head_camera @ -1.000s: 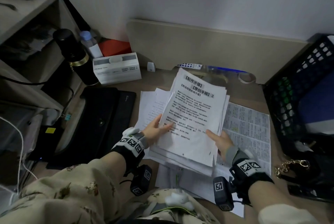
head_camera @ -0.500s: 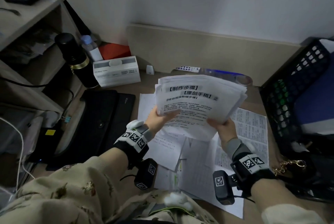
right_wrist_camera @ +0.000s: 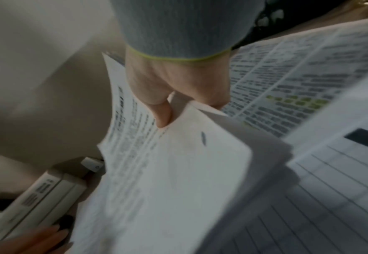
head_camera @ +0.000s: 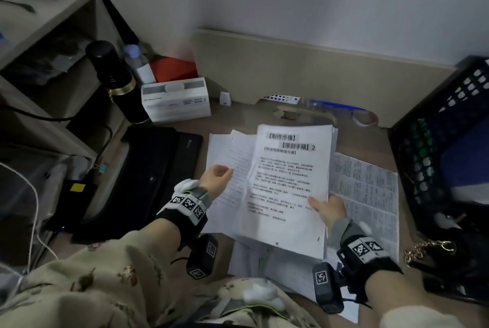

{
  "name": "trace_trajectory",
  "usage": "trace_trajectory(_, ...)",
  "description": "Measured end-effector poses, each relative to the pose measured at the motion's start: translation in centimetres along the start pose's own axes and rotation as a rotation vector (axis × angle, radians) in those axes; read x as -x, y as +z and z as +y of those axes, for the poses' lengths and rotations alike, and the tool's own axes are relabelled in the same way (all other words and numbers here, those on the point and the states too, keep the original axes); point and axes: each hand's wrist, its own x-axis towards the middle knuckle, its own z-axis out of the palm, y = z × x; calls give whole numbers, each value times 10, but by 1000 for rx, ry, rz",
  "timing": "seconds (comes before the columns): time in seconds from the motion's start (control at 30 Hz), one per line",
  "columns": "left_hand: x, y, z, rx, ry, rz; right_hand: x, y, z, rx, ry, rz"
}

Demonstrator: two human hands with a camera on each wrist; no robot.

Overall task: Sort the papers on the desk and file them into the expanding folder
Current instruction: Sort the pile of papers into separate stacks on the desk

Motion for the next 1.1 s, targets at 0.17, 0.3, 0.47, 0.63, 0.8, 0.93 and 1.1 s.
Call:
trace_trajectory(0.17,-10,-22,-23,-339,-216,33,-3,5,13,64,144,3)
trace_trajectory(0.3,-13,-24,-23,-501,-252,25,-6,18,11,43,179,-65)
trace_trajectory(0.47,-15,-24,-24,-582,-235,-7,-5,45,7,33,174,-128)
trace_trajectory(0.63,-14,-28,-23,-640,-217,-15,-3,70,0,161,99,-183)
trace_trajectory(0.8,-16,-27,-24,-566,-164,-39,-7,79,-2,147,84,-196)
trace_trajectory(0.93,-16,-21,-29,-390,-133,-86,-6,78,-4,117,88,-193)
trace_trajectory(1.1,-12,-12,-25,31,-7,-107,-14,80,3,178,54,-125)
